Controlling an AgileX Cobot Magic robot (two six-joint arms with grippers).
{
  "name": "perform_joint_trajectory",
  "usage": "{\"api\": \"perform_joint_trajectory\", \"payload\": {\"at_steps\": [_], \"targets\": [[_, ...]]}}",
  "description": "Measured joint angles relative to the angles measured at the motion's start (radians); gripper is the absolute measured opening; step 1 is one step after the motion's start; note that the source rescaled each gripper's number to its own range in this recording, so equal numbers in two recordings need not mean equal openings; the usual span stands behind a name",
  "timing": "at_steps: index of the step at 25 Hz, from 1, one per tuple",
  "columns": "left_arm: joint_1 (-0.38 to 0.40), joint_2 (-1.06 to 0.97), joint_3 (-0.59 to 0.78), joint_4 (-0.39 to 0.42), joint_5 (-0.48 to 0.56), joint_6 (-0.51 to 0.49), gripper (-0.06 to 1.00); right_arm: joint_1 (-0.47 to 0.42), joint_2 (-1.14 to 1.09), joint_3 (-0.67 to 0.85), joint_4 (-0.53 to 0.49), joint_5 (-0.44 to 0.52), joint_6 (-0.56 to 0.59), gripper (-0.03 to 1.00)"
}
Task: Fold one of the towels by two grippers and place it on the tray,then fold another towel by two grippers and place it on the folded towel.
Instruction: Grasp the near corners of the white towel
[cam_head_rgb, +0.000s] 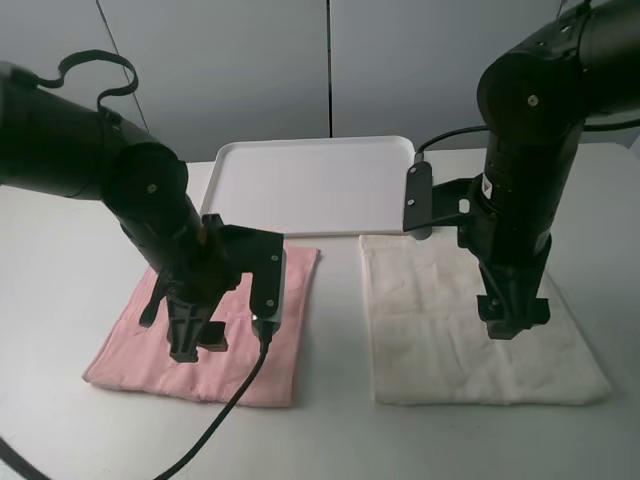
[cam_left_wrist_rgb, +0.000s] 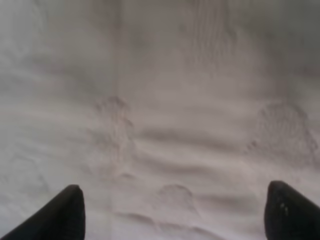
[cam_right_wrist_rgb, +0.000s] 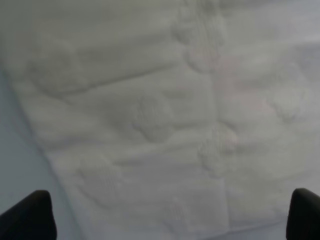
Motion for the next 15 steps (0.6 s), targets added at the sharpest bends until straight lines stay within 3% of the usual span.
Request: {"api": "perform_joint_trajectory", "payload": {"at_steps": [7,11,15], "targets": [[-0.107,0.099,-0.129,-0.018,0.040,0.000,0.99,-0.168,-0.041,0.068,0.110,-0.010,-0.071,1.00],[-0.113,0.125,-0.143,-0.093,0.036,0.050,0.99,-0.247,-0.160,0.249,0.102,-0.121,-0.239,1.00],[-0.113,0.125,-0.164,-0.185,0.034,0.097,0.99,-0.256,-0.278,0.423,0.063,-0.229,-0.371,1.00]]}}
